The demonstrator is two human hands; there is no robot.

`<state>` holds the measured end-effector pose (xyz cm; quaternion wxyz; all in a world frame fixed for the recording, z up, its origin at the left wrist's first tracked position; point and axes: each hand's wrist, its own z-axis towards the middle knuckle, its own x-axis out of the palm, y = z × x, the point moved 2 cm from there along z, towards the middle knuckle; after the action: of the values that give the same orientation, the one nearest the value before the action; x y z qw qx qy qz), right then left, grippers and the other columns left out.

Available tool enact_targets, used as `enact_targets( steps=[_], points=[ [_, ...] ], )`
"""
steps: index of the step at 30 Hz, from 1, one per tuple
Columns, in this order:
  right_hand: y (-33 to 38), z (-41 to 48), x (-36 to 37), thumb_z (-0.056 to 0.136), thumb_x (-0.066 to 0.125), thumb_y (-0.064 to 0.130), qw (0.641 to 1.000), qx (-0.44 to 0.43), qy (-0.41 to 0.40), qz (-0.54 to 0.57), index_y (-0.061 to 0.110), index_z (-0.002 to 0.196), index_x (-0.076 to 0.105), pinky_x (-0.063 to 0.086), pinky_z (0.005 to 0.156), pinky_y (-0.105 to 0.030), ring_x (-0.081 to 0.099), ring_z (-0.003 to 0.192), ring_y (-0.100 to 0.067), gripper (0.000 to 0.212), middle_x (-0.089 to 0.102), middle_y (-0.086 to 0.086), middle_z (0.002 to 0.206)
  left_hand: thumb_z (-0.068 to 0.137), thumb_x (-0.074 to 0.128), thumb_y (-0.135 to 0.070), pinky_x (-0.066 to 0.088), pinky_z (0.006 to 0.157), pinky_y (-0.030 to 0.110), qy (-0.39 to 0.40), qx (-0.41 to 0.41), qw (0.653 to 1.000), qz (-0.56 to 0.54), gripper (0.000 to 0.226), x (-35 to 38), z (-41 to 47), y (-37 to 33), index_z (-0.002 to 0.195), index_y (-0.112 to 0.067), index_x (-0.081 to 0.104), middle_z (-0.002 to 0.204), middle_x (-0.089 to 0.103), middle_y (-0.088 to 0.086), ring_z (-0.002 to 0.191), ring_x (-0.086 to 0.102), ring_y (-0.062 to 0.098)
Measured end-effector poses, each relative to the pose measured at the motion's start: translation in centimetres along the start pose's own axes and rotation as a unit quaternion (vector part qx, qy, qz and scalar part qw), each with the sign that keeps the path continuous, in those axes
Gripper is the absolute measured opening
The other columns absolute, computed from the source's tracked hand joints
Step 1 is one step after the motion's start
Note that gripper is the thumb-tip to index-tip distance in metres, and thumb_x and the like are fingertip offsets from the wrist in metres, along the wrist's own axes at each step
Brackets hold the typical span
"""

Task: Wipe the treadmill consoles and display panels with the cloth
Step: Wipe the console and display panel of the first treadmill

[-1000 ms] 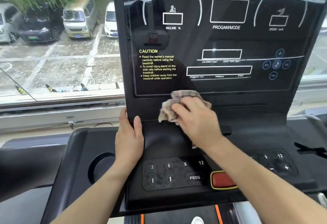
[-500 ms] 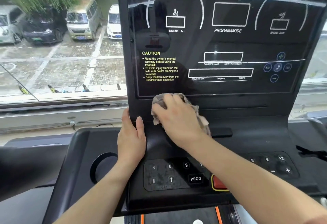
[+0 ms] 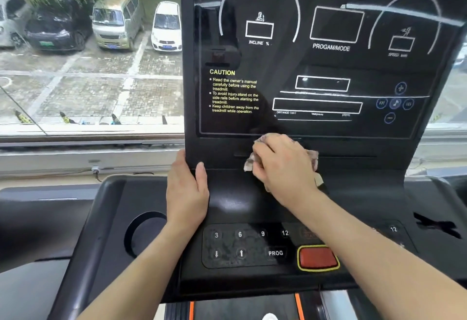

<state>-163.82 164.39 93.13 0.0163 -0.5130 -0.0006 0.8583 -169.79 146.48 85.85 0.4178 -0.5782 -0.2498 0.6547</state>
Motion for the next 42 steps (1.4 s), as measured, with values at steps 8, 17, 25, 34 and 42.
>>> enact_targets(
  steps=[8, 17, 25, 34, 42],
  points=[
    [-0.6, -0.3, 0.1, 0.083, 0.062, 0.013, 0.997, -0.011, 0.033, 0.064, 0.013, 0.096, 0.068, 0.052, 0.073, -0.039, 0.058, 0.089, -0.022, 0.014, 0.063, -0.002, 0.096, 0.089, 0.064, -0.028, 0.036, 0.108, 0.035, 0.008, -0.018, 0.998, -0.063, 0.066, -0.9, 0.3, -2.1, 0.145, -0.020, 0.029, 0.141, 0.043, -0.004, 0.130, 0.041, 0.012],
    [-1.0, -0.6, 0.8, 0.085, 0.052, 0.017, 0.997, -0.028, -0.013, 0.074, 0.005, 0.097, 0.068, 0.051, 0.073, -0.042, 0.059, 0.084, -0.032, 0.023, 0.064, -0.011, 0.094, 0.085, 0.065, -0.021, 0.047, 0.082, 0.032, -0.047, 0.246, 0.956, 0.151, 0.025, 2.0, -1.1, -8.1, 0.108, -0.011, 0.069, 0.110, 0.062, 0.004, 0.101, 0.052, 0.022],
    [-9.7, -4.1, -0.9, 0.083, 0.061, 0.017, 0.996, 0.011, 0.008, 0.085, 0.016, 0.099, 0.070, 0.052, 0.082, -0.038, 0.057, 0.093, -0.019, 0.018, 0.064, 0.001, 0.101, 0.082, 0.073, -0.020, 0.048, 0.059, 0.031, -0.038, 0.257, 0.936, 0.238, 0.008, 4.5, -0.5, -11.1, 0.089, -0.018, 0.073, 0.083, 0.062, -0.002, 0.081, 0.056, 0.023],
    [-12.7, -5.0, -1.0, 0.080, 0.061, 0.012, 0.990, 0.001, -0.064, 0.123, 0.005, 0.089, 0.067, 0.043, 0.084, -0.032, 0.056, 0.089, -0.025, 0.013, 0.062, -0.007, 0.090, 0.082, 0.070, -0.019, 0.046, 0.054, 0.026, -0.020, 0.276, 0.929, 0.245, 0.009, 8.5, -1.5, -14.2, 0.089, -0.023, 0.075, 0.085, 0.064, -0.006, 0.078, 0.058, 0.020],
    [-21.4, -9.3, -2.5, 0.080, 0.057, 0.019, 0.992, 0.052, -0.070, 0.092, 0.011, 0.102, 0.071, 0.042, 0.081, -0.029, 0.051, 0.093, -0.021, 0.028, 0.066, -0.004, 0.102, 0.082, 0.066, -0.019, 0.048, 0.050, 0.032, 0.015, 0.366, 0.900, 0.237, 0.011, 16.3, -3.7, -19.6, 0.090, -0.023, 0.072, 0.085, 0.063, -0.007, 0.079, 0.056, 0.020]
  ],
)
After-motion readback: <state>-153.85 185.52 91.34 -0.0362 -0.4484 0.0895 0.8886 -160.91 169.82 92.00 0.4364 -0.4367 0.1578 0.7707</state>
